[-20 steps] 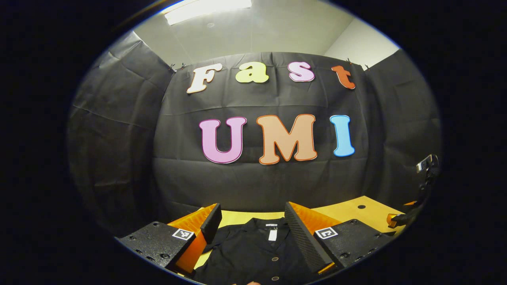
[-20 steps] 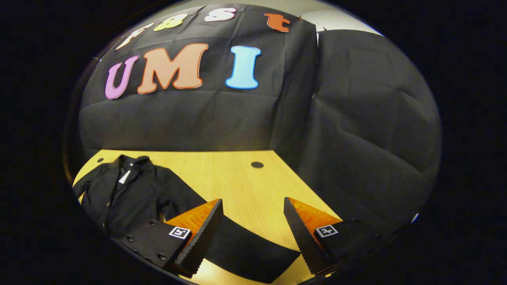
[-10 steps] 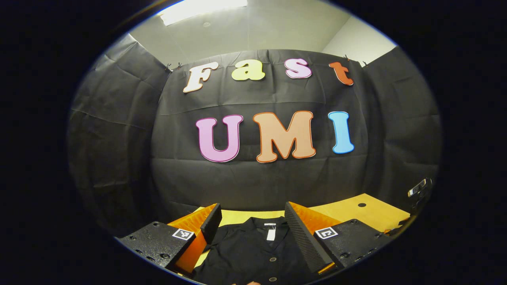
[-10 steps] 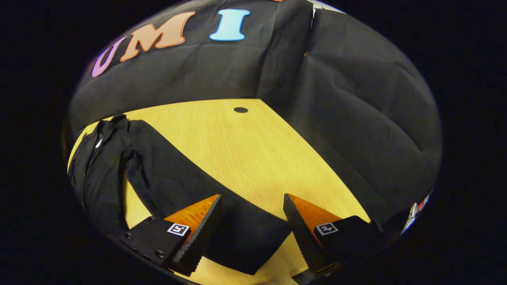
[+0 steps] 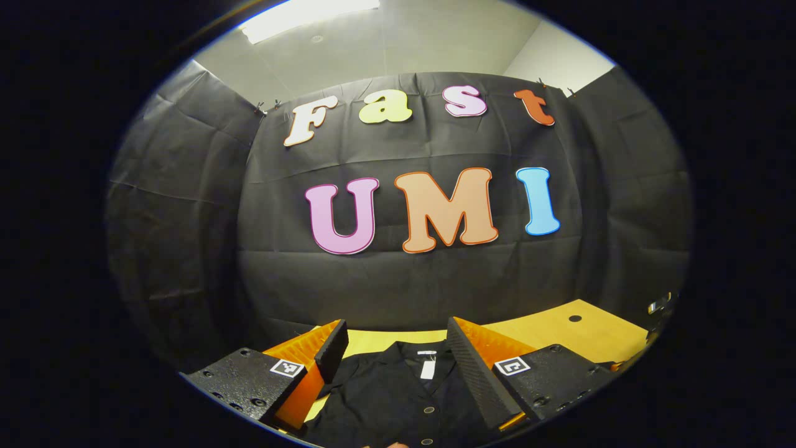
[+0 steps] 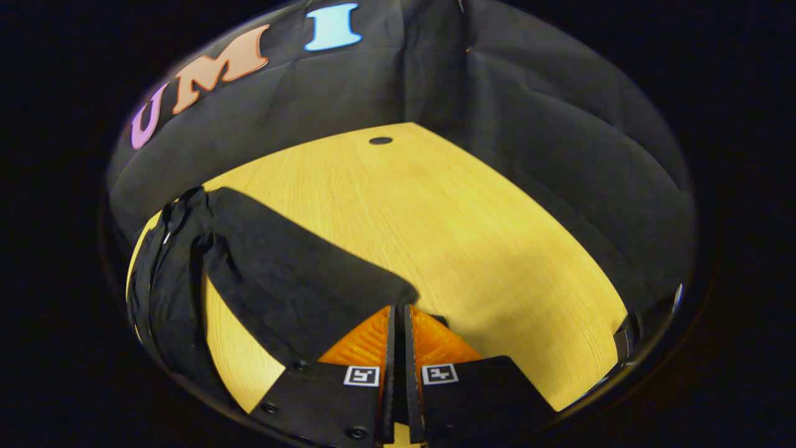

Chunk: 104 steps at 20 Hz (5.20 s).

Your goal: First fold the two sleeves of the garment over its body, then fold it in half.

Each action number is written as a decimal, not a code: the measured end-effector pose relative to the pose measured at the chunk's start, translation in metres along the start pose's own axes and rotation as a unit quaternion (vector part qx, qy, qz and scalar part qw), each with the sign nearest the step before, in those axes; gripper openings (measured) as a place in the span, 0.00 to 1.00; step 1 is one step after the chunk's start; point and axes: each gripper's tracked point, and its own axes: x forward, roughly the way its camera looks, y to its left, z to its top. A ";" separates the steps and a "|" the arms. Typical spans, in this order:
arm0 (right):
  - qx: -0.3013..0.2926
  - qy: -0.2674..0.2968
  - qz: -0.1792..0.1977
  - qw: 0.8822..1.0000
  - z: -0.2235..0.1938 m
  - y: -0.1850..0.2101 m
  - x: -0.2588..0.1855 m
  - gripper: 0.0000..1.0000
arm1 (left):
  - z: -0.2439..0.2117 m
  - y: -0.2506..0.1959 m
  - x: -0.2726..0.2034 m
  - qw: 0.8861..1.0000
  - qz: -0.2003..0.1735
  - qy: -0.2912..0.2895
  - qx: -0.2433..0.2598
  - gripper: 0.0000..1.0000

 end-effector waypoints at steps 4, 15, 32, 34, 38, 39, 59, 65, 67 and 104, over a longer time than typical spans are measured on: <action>0.048 -0.010 0.050 0.998 0.013 0.016 -0.006 0.05 | -0.007 -0.023 0.006 1.000 -0.007 0.011 -0.013 0.95; -0.004 -0.119 0.172 0.978 0.123 0.185 -0.080 0.05 | -0.026 0.025 0.026 0.999 -0.013 0.017 -0.031 0.95; -0.102 -0.160 0.280 0.941 0.140 0.435 -0.126 0.04 | -0.053 0.142 0.030 0.999 0.011 0.027 -0.043 0.95; -0.114 -0.159 0.287 0.938 0.136 0.454 -0.128 0.04 | -0.056 0.154 0.028 0.999 0.017 0.028 -0.044 0.98; -0.135 -0.157 0.308 0.929 0.121 0.496 -0.136 0.04 | -0.065 0.177 0.023 0.998 0.029 0.033 -0.044 0.98; -0.141 -0.154 0.312 0.927 0.117 0.506 -0.136 0.00 | -0.069 0.184 0.021 0.998 0.033 0.036 -0.044 0.93; -0.198 -0.149 0.355 0.902 0.064 0.582 -0.159 0.98 | -0.252 0.354 -0.027 0.959 0.190 0.211 -0.026 0.96; -0.207 -0.154 0.330 0.908 0.066 0.566 -0.157 0.98 | -0.313 0.384 -0.037 0.934 0.221 0.279 -0.031 0.98; -0.207 -0.151 0.325 0.910 0.066 0.563 -0.157 0.98 | -0.329 0.386 -0.041 0.927 0.226 0.296 -0.043 0.98; -0.148 -0.172 0.262 0.938 0.101 0.383 -0.167 0.98 | -0.190 0.159 0.067 0.978 -0.030 0.204 -0.027 0.00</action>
